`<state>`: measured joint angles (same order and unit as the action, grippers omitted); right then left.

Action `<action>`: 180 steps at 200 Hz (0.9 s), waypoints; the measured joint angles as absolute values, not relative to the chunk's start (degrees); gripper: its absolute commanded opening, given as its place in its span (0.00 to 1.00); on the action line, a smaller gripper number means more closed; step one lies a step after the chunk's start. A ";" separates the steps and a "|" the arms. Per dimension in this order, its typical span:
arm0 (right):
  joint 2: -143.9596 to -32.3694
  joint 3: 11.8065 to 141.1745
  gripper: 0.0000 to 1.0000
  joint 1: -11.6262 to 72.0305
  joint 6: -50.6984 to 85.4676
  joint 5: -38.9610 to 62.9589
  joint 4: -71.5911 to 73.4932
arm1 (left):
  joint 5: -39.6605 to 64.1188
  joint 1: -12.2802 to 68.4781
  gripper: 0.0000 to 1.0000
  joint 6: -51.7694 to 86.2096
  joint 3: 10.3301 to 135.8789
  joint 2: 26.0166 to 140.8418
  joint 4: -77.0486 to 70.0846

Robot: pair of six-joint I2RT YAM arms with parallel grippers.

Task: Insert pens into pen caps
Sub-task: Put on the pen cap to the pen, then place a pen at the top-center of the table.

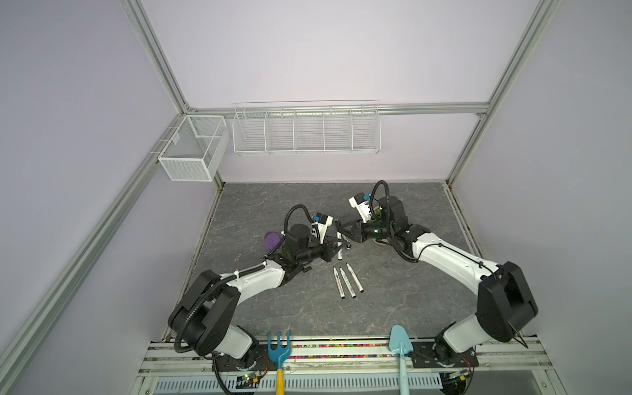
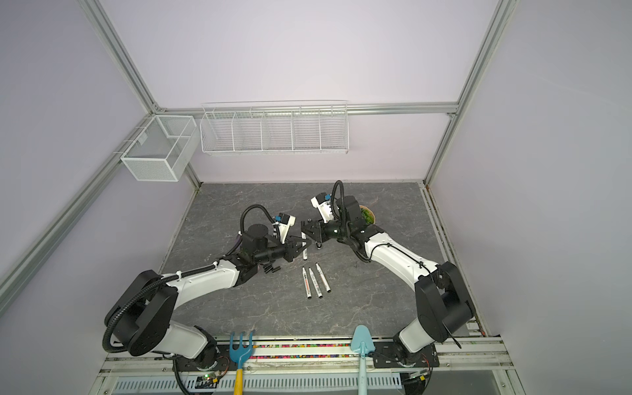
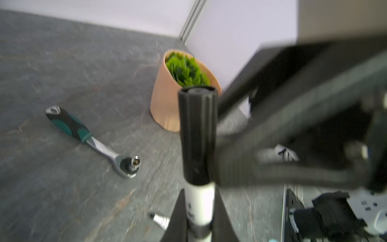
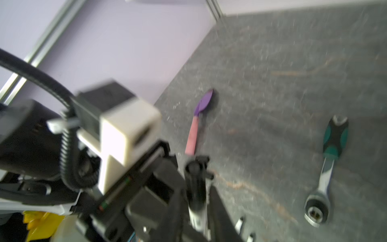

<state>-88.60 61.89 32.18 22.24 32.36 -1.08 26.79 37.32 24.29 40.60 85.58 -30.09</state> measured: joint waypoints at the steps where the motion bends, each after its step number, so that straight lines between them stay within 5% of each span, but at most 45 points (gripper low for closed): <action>1: -88.60 61.91 0.57 32.16 22.39 32.49 -1.26 | 26.52 37.23 0.00 24.77 40.53 85.60 -30.50; 67: -79.00 60.84 0.59 28.75 28.34 23.94 -7.33 | 21.06 32.95 0.00 31.29 46.85 94.45 -31.99; 169: -73.97 57.39 0.56 26.72 28.95 13.69 -12.64 | 7.94 30.63 0.00 26.81 87.85 123.79 15.86; 180: -73.54 57.30 0.56 26.72 28.88 13.15 -12.69 | 7.75 30.61 0.07 26.92 89.43 125.10 18.68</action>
<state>-73.54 57.30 26.72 28.88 13.15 -12.69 7.75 30.61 26.92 89.43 125.10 18.68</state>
